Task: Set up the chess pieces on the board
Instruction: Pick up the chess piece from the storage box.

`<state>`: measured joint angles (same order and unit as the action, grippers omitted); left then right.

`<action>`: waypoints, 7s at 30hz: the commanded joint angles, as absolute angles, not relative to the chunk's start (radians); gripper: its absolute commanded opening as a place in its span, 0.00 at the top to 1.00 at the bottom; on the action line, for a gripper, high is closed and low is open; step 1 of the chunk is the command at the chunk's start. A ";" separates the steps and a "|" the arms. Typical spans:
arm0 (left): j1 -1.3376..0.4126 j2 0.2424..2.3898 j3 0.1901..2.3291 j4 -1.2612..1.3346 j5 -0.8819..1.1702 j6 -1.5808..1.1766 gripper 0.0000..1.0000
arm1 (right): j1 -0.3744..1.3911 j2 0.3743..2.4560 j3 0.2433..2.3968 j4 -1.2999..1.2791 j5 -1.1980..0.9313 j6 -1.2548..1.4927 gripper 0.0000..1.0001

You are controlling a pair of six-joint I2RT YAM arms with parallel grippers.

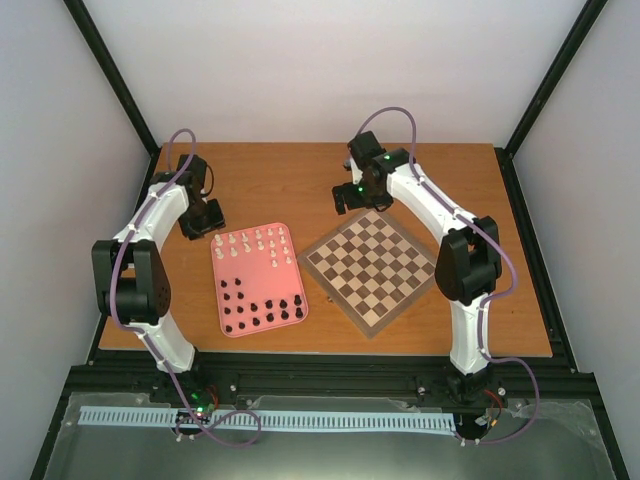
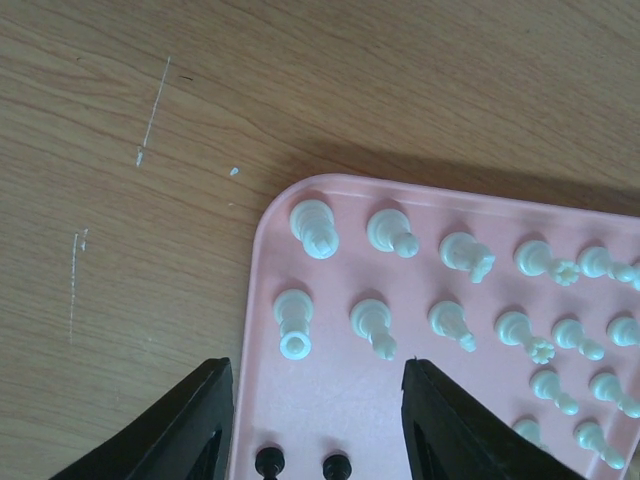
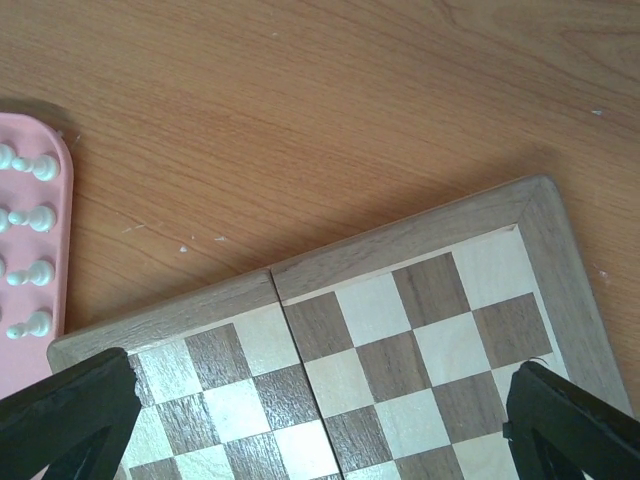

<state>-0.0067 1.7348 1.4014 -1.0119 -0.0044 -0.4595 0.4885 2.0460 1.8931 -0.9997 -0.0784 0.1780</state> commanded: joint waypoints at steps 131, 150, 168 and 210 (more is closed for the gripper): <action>-0.273 2.009 1.690 -1.000 0.069 -0.482 0.65 | 0.434 2.052 1.916 -1.014 -0.029 0.180 0.19; -0.230 2.023 1.635 -0.983 0.072 -0.482 0.67 | 0.432 2.074 1.891 -1.010 -0.056 0.180 0.18; -0.202 2.066 1.627 -0.966 0.098 -0.468 0.70 | 0.432 2.084 1.890 -1.013 -0.055 0.183 0.18; -0.206 2.136 1.667 -0.977 0.108 -0.447 0.78 | 0.432 2.094 1.895 -1.016 -0.052 0.188 0.18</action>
<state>-0.2077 2.1132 1.6150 -0.9672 0.1013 -0.4587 0.4381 2.0811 1.8824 -1.0134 -0.0494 0.1837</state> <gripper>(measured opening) 0.237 0.815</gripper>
